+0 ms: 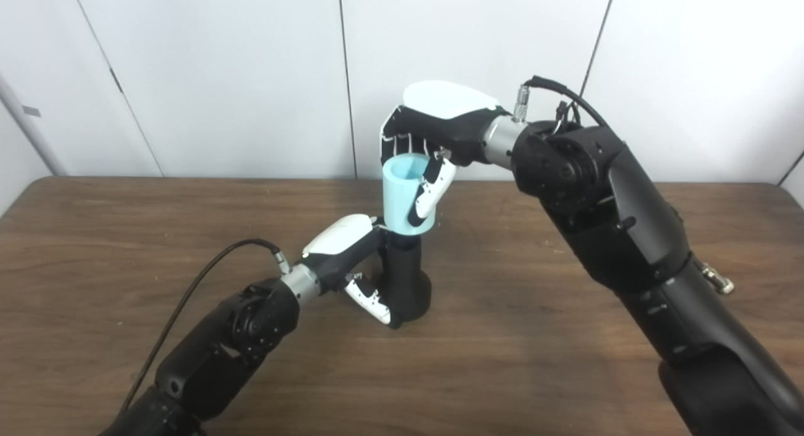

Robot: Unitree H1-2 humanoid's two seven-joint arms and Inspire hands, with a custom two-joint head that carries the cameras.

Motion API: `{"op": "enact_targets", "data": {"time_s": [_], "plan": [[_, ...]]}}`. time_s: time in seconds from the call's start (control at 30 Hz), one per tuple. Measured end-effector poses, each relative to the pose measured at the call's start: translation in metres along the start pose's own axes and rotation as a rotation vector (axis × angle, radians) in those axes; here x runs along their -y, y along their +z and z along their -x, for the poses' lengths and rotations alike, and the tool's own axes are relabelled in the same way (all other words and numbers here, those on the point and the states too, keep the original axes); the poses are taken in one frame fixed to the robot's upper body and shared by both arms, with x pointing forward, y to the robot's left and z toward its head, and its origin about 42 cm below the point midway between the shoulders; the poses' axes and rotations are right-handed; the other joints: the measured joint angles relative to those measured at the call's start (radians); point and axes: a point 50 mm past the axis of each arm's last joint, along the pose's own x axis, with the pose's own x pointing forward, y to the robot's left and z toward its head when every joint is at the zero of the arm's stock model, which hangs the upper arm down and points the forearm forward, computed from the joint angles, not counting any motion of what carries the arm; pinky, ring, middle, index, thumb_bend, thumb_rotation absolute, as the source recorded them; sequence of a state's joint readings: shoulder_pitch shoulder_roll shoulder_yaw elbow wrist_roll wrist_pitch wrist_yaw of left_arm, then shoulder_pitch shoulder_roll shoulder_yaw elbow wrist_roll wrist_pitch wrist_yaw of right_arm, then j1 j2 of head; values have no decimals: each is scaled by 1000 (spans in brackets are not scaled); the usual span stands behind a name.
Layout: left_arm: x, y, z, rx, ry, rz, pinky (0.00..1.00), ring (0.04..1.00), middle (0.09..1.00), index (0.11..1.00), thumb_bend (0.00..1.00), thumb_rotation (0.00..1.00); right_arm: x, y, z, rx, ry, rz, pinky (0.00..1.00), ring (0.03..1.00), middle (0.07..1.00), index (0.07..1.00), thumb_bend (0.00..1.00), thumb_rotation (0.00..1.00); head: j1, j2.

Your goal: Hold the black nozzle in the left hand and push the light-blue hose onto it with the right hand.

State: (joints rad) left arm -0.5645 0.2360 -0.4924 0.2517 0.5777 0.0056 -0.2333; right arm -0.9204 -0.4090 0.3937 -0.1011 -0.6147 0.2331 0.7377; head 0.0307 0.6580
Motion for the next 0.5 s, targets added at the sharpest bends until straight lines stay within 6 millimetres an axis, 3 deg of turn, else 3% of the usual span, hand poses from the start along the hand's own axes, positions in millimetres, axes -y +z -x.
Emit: {"op": "enact_targets", "data": {"time_s": [0.5], "plan": [[0,0,0,-1,-1,-1,1000,604,478,491,526,0,-10,5,2,9,26,-13,394,458,490,465,504,0,-8,8]]}}
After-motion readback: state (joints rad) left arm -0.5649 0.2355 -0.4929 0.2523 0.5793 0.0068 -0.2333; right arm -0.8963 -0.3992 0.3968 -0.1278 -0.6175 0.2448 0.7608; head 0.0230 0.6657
